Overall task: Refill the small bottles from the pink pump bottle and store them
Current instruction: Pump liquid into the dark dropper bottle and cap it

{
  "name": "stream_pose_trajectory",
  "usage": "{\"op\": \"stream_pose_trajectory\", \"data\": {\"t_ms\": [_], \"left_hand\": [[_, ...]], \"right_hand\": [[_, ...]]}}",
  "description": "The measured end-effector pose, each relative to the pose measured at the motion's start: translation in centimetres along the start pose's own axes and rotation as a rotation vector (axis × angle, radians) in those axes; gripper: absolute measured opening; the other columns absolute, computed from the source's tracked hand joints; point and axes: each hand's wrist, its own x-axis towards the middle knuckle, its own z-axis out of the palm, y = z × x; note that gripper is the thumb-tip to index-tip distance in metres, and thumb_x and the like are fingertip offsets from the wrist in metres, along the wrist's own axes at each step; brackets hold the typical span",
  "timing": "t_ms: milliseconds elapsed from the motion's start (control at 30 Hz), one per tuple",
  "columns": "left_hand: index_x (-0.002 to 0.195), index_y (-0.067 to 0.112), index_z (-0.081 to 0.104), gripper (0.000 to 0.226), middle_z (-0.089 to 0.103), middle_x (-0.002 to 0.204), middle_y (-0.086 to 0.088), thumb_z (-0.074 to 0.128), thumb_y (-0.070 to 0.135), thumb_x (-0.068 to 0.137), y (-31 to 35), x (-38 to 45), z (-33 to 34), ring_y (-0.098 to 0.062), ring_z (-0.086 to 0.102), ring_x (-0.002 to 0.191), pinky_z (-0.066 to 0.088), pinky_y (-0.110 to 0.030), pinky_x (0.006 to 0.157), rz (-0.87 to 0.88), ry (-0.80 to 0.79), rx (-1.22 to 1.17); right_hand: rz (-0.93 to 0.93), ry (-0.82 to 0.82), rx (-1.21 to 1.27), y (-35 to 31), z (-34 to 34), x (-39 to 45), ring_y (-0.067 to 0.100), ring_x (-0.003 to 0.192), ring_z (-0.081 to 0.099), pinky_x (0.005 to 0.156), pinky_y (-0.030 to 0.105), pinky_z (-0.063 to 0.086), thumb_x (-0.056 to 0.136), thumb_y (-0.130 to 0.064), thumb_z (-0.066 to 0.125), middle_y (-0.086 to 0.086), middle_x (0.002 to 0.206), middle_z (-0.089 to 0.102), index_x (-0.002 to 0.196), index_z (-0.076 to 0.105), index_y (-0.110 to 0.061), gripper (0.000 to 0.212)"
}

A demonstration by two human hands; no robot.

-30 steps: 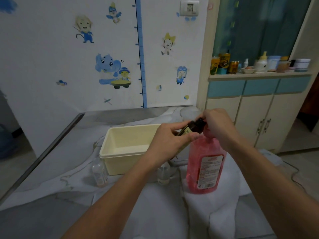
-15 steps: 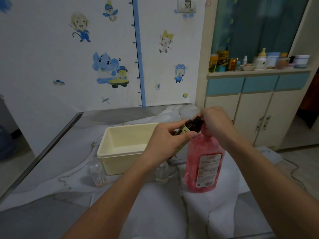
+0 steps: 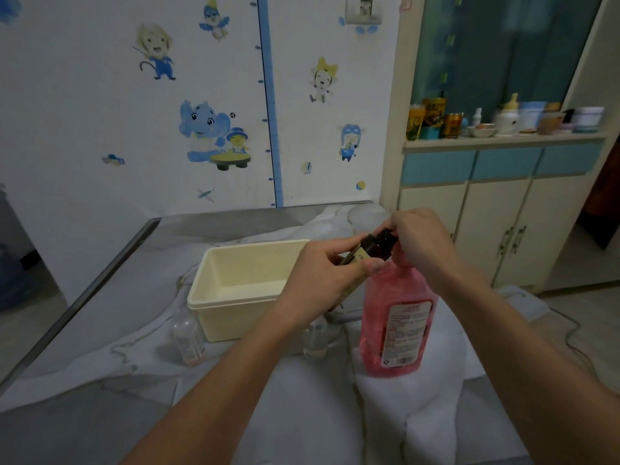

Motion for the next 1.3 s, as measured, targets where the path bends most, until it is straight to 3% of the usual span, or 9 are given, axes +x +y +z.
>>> {"op": "stream_pose_trajectory", "data": {"t_ms": [200,533,633,733,833,967,1067,1200,1300], "left_hand": [[0.097,0.044,0.068,0.033,0.07,0.077,0.0,0.077,0.019,0.077,0.9,0.3,-0.2,-0.009,0.055,0.067,0.045,-0.022,0.063,0.009,0.026,0.0],[0.104,0.04,0.07,0.033,0.073,0.078,0.0,0.077,0.023,0.076,-0.1,0.1,-0.1,-0.007,0.057,0.067,0.047,-0.02,0.063,-0.009,0.013,0.011],[0.103,0.04,0.07,0.032,0.073,0.081,-0.009,0.078,0.024,0.076,0.2,0.4,-0.1,-0.012,0.056,0.069,0.046,-0.027,0.065,-0.025,0.027,0.006],[0.107,0.037,0.07,0.034,0.074,0.085,-0.011,0.078,0.025,0.076,0.5,0.5,-0.3,-0.013,0.057,0.069,0.046,-0.026,0.064,-0.014,0.028,0.023],[0.112,0.033,0.069,0.037,0.075,0.084,-0.007,0.077,0.025,0.077,0.3,0.5,-0.4,-0.009,0.057,0.068,0.046,-0.021,0.062,-0.011,0.026,0.038],[0.112,0.031,0.07,0.036,0.071,0.078,0.003,0.077,0.022,0.078,-0.4,0.3,-0.1,-0.005,0.056,0.067,0.046,-0.019,0.064,-0.009,0.011,0.034],[0.113,0.032,0.068,0.038,0.073,0.082,0.001,0.077,0.021,0.078,-0.2,0.3,-0.2,-0.005,0.058,0.069,0.047,-0.016,0.064,-0.021,0.018,0.042],[0.11,0.038,0.067,0.037,0.075,0.087,-0.008,0.076,0.023,0.078,0.7,0.5,-0.3,-0.007,0.058,0.068,0.046,-0.017,0.062,-0.025,0.024,0.045],[0.106,0.042,0.066,0.036,0.074,0.087,-0.009,0.076,0.023,0.078,0.9,0.6,-0.6,-0.008,0.058,0.069,0.046,-0.018,0.062,-0.007,0.018,0.055]], "right_hand": [[0.075,-0.013,0.171,0.2,-0.7,0.3,0.017,0.071,0.057,0.065,0.025,0.04,0.08,-0.009,0.054,0.002,0.079,0.066,0.103,0.069,-0.008,0.027],[0.1,-0.068,0.062,-0.4,-0.1,0.6,0.017,0.098,0.062,0.071,0.02,0.033,0.081,-0.018,0.067,-0.003,0.099,0.07,0.111,0.066,-0.026,0.031],[0.126,-0.12,0.286,0.0,-0.4,0.7,0.012,0.066,0.059,0.053,0.014,0.039,0.084,-0.014,0.058,-0.006,0.064,0.062,0.112,0.065,-0.013,0.029],[0.011,-0.126,0.039,0.3,-1.3,0.9,0.002,0.045,0.042,0.043,0.011,0.033,0.085,-0.009,0.054,-0.009,0.052,0.046,0.108,0.068,-0.007,0.027],[0.048,-0.051,0.042,0.0,-1.2,0.4,0.014,0.059,0.049,0.048,0.016,0.027,0.076,-0.002,0.057,-0.007,0.055,0.047,0.1,0.07,-0.011,0.029],[-0.009,-0.045,-0.054,-0.1,-0.3,0.2,0.019,0.095,0.063,0.068,0.018,0.032,0.08,-0.011,0.062,0.002,0.094,0.071,0.105,0.07,-0.021,0.028],[0.005,-0.071,-0.026,-0.4,-0.6,0.3,0.019,0.098,0.062,0.071,0.018,0.034,0.08,-0.011,0.063,0.001,0.098,0.071,0.108,0.068,-0.021,0.03],[0.102,-0.17,0.15,-0.3,-1.4,0.8,0.003,0.049,0.053,0.044,0.01,0.032,0.077,-0.003,0.057,-0.005,0.046,0.05,0.104,0.069,-0.015,0.031],[0.099,-0.201,0.187,-0.2,-1.6,1.3,0.0,0.036,0.048,0.04,0.008,0.034,0.079,0.0,0.056,-0.008,0.045,0.041,0.104,0.069,-0.01,0.03]]}}
